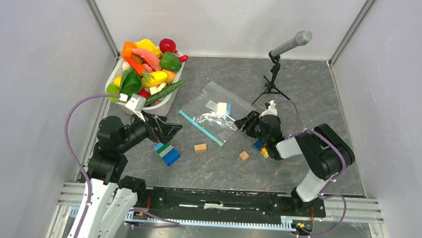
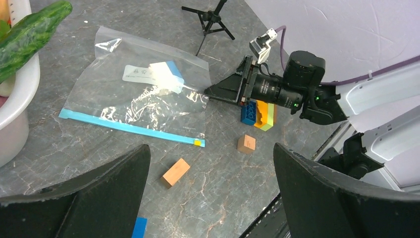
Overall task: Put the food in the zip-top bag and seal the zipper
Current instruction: Pick up the zipper food storage bag at the center of the board.
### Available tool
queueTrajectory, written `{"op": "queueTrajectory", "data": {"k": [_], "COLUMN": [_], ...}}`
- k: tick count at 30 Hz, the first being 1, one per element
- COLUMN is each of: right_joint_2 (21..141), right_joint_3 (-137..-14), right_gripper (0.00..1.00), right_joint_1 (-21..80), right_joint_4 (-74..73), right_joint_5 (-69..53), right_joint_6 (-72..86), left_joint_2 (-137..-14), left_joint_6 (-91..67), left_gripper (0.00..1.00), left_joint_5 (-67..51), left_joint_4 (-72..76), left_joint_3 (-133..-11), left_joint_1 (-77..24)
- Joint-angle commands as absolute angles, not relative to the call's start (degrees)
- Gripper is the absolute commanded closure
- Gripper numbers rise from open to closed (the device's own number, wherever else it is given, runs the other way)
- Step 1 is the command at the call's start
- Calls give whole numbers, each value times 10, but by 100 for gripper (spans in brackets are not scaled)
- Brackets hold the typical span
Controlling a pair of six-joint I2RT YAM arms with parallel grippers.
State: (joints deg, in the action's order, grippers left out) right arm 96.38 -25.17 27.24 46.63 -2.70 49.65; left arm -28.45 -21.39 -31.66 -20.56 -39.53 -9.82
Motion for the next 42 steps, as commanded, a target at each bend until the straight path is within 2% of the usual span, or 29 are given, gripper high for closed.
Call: {"op": "queueTrajectory", "data": {"k": [1, 6, 10, 13, 16, 18, 24, 30, 34, 37, 42], "right_joint_2": [1002, 1063, 1110, 1129, 1114, 1078, 928, 744, 629, 552, 473], "right_joint_3": [-264, -262, -253, -247, -235, -221, -171, -117, -109, -116, -121], "right_gripper": [40, 42, 52, 67, 89, 100, 100, 100, 100, 100, 100], "right_joint_1": [268, 269, 268, 268, 268, 268, 267, 267, 267, 267, 267], "right_joint_4": [534, 639, 744, 809, 845, 859, 850, 756, 673, 586, 496], "right_joint_5": [-27, -36, -38, -34, -37, -42, -71, -53, -41, -24, -12], "right_joint_6": [534, 562, 598, 621, 627, 628, 626, 615, 590, 565, 555], "left_joint_2": [-280, -282, -280, -278, -279, -279, -287, -325, -349, -370, -413], "left_joint_6": [-221, -220, -221, -221, -219, -217, -219, -251, -274, -282, -342], "left_gripper": [0, 0, 0, 0, 0, 0, 0, 4, 4, 4, 8], "left_joint_5": [-328, -327, -327, -329, -339, -348, -370, -416, -371, -289, -223], "left_joint_4": [-198, -199, -199, -199, -199, -200, -190, -146, -101, -72, 30], "left_joint_3": [-403, -402, -400, -398, -396, -395, -394, -396, -384, -369, -321], "left_joint_1": [-97, -97, -97, -97, -97, -97, -97, -116, -190, -269, -356]}}
